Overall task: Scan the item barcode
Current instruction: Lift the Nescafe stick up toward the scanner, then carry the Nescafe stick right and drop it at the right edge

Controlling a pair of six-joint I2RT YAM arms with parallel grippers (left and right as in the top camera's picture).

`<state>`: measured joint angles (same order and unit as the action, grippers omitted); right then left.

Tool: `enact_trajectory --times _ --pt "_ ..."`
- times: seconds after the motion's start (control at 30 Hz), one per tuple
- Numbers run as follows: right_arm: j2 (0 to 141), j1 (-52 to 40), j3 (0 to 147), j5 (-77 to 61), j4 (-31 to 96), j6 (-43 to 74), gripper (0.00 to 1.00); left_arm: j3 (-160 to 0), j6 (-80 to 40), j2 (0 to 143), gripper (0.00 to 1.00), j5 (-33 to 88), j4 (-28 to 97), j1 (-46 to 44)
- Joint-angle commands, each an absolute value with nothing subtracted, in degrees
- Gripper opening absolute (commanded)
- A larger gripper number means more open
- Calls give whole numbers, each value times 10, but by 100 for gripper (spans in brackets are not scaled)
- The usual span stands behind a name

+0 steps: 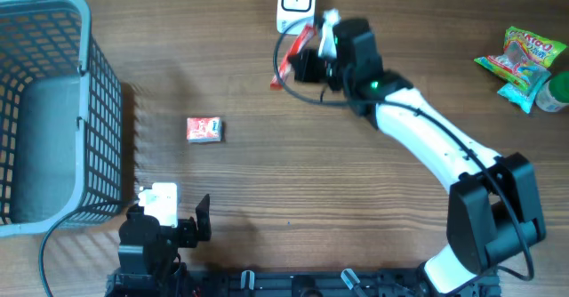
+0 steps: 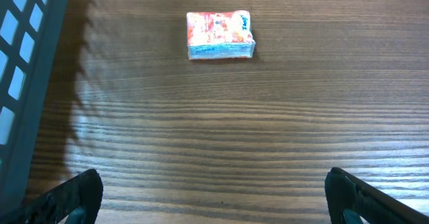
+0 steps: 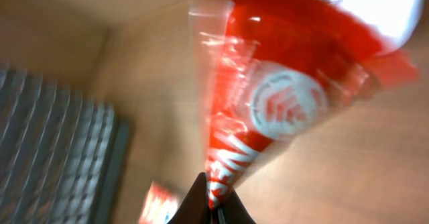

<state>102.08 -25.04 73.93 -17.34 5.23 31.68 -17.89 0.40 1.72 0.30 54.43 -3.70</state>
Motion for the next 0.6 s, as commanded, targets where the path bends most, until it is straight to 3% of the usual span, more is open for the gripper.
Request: enact_trajectory --times 0.0,0.27,0.47,0.57 --pt "1099 -243 879 -19 62 224 5 -178 13 16 100 1 543 -38" --pt "1387 -198 1246 35 119 227 5 -178 13 16 100 1 543 -38" --pt "1425 -198 1286 38 117 257 5 -178 13 16 100 1 543 -38" --pt "1425 -198 1290 21 176 261 4 -178 13 16 100 1 543 -38"
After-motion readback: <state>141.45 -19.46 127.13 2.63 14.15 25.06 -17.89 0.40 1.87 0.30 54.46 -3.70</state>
